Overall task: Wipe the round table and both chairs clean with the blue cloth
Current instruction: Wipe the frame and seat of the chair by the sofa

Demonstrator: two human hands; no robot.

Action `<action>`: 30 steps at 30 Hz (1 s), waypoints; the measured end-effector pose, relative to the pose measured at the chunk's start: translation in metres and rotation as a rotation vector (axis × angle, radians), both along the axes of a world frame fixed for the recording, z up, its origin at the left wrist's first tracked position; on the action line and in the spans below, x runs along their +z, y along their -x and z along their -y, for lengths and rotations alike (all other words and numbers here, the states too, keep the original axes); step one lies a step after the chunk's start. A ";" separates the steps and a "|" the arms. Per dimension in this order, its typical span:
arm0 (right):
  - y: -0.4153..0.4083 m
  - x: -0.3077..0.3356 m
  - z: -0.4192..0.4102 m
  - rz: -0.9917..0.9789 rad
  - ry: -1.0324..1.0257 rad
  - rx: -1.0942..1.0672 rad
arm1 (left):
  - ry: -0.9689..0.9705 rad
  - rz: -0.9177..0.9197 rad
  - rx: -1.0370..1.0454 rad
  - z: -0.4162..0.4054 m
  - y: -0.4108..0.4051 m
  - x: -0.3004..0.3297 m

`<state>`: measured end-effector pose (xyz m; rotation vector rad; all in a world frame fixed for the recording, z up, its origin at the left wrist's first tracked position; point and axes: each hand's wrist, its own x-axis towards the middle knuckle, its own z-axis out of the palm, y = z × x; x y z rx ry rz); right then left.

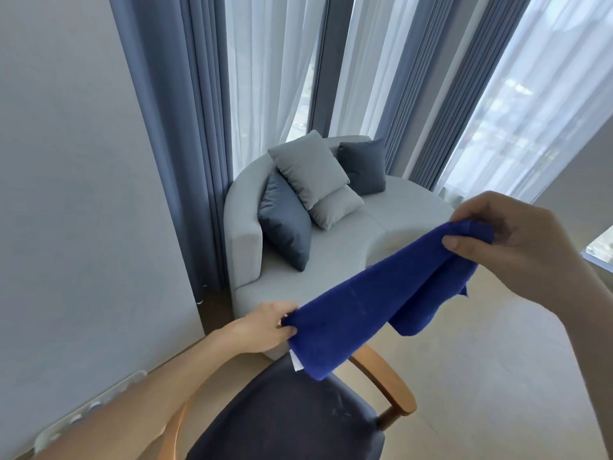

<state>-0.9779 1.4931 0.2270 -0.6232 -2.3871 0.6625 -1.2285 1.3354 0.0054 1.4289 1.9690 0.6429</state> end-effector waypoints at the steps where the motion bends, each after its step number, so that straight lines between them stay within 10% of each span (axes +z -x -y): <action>1: -0.006 -0.002 -0.005 -0.010 -0.007 -0.023 | -0.013 -0.019 0.010 0.002 0.005 0.001; 10: -0.059 -0.050 -0.055 0.049 0.214 -0.313 | -0.292 0.251 0.132 0.018 0.038 0.060; 20: -0.020 -0.117 -0.046 0.279 0.415 -0.347 | -0.049 0.024 0.396 -0.008 0.047 0.078; 30: 0.069 -0.177 0.044 0.284 0.465 -0.203 | 0.148 0.389 0.395 -0.029 -0.061 0.048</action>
